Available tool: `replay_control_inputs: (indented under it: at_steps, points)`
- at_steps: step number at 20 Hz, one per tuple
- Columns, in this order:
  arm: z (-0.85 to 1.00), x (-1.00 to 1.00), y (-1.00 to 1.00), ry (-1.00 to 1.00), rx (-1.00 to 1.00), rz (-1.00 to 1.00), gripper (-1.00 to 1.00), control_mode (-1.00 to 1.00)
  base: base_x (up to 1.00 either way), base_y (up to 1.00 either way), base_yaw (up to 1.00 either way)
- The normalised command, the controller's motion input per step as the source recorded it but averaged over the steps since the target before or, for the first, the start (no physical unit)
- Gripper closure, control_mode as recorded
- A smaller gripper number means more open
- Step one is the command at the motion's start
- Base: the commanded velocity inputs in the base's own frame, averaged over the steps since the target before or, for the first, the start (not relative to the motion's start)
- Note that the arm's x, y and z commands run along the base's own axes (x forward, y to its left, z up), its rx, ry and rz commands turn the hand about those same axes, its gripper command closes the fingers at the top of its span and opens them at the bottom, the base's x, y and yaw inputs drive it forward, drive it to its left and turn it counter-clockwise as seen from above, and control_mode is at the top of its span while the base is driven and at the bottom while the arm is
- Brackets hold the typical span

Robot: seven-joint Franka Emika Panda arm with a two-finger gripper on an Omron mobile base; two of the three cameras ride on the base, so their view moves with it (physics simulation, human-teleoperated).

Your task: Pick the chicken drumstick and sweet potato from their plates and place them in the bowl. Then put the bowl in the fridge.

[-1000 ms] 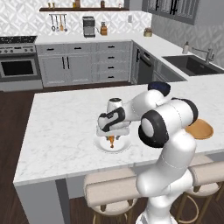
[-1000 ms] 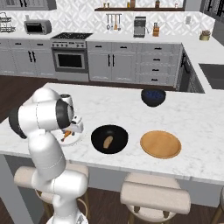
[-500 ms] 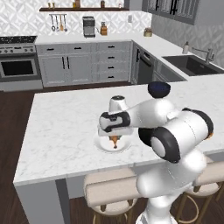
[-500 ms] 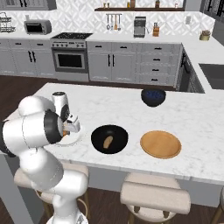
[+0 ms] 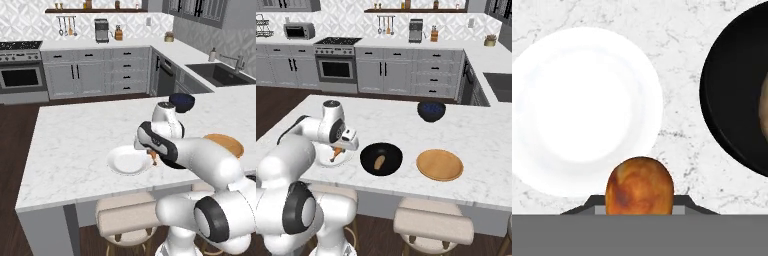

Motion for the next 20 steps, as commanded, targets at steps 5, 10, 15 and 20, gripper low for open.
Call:
replay_control_inputs:
  at_steps: [5,10,15,20]
  points:
    - [0.26,0.00,-1.00,0.00,0.10,0.00,1.00,-1.00,0.00,0.00,0.00]
    - [0.02,0.45,-0.94,0.02,0.04,0.05,1.00,-1.00,0.00,0.00,0.00]
    - [-0.08,0.84,-0.79,0.11,0.06,0.11,1.00,-1.00,0.00,0.00,0.00]
    - [-0.31,0.35,-0.48,0.00,0.00,0.12,1.00,-1.00,0.00,0.00,0.00]
